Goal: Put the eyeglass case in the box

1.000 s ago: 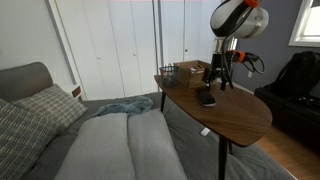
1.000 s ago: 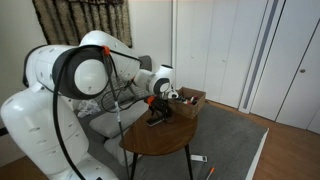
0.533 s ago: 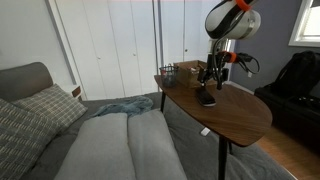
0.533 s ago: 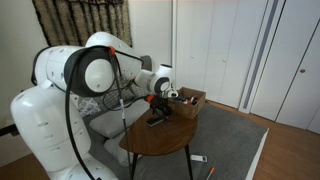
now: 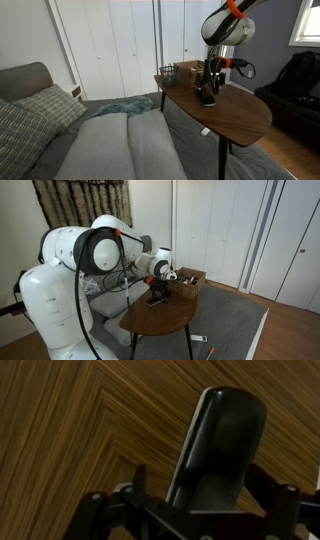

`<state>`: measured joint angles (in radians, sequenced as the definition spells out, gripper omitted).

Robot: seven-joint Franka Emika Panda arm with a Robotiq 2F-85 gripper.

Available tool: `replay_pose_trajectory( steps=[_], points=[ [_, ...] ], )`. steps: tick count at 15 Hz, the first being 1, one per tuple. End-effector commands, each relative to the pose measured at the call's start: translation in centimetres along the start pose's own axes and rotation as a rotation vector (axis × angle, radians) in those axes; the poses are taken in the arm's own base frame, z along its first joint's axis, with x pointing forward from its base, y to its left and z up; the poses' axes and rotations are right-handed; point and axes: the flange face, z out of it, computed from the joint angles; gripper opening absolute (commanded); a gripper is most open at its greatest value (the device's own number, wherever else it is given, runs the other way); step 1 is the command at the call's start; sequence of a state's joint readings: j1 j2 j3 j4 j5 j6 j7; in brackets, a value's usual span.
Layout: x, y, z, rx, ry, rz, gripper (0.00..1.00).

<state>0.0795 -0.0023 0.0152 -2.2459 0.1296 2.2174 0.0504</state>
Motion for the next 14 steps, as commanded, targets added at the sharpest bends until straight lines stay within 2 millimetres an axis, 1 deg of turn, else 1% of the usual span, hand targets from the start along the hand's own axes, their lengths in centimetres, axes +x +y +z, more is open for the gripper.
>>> replay_pose_trajectory(
  steps=[1,2,3,4,8,11,12,13,14],
  points=[
    [0.9,-0.5,0.6,0.002,0.012,0.014,1.00],
    [1.0,-0.6,0.9,0.002,0.010,0.014,1.00],
    [1.0,-0.8,1.0,0.001,0.005,0.008,0.75],
    [1.0,-1.0,1.0,-0.002,0.005,0.004,0.74],
    [1.3,-1.3,-0.3,-0.020,0.033,-0.011,0.45],
    [1.6,-1.3,-0.8,-0.014,0.042,-0.015,0.34],
    [1.5,-1.4,-1.3,-0.008,0.048,-0.021,0.33],
    [1.5,-1.5,-2.1,0.003,0.061,-0.030,0.30],
    [1.4,-1.8,-3.0,0.007,0.081,-0.037,0.29]
  ],
)
